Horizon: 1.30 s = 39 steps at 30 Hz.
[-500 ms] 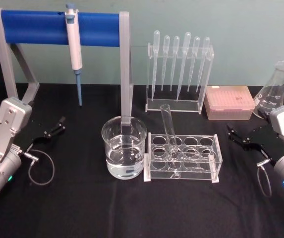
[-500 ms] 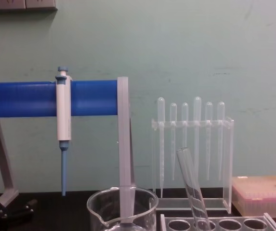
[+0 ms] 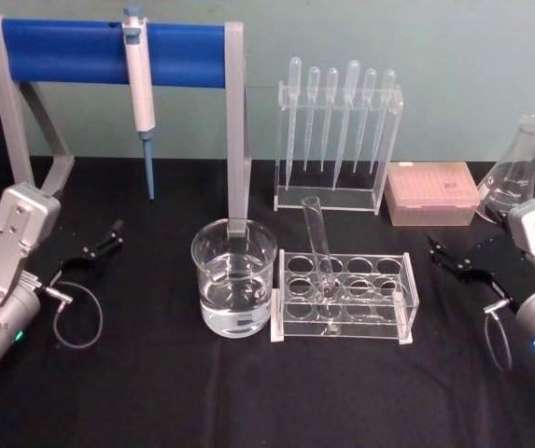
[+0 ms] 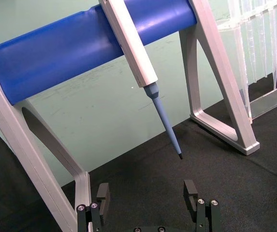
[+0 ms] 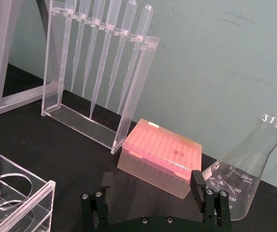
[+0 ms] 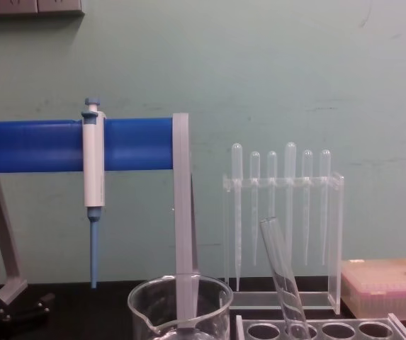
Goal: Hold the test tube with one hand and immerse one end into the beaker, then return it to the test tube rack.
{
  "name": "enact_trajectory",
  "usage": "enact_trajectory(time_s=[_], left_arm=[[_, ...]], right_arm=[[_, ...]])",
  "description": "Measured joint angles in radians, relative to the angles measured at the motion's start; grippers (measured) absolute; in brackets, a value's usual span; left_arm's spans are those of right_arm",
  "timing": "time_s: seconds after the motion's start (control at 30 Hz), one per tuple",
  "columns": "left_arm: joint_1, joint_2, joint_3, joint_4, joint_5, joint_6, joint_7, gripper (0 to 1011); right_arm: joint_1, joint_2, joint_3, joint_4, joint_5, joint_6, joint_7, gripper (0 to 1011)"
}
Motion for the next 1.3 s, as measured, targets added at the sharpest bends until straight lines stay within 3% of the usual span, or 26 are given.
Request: enact_trajectory(time_s=[0.87, 0.97, 1.17, 1.3], left_arm=[[0.0, 0.0, 0.0, 0.0, 0.0, 0.0, 0.0, 1000], [0.0, 0.0, 0.0, 0.0, 0.0, 0.0, 0.0, 1000], [0.0, 0.0, 0.0, 0.0, 0.0, 0.0, 0.0, 1000], [0.0, 0.0, 0.0, 0.0, 0.0, 0.0, 0.0, 1000]], right_arm=[[-0.004, 0.001, 0.003, -0.004, -0.001, -0.001, -0.001, 1004], [-0.027, 0.01, 0.017, -0.034, -0.007, -0.007, -0.009, 1004], [-0.133, 0.057, 0.057, -0.182, -0.013, 0.002, -0.029, 1004], [-0.193, 0.088, 0.067, -0.28, 0.009, 0.017, 0.003, 1004]])
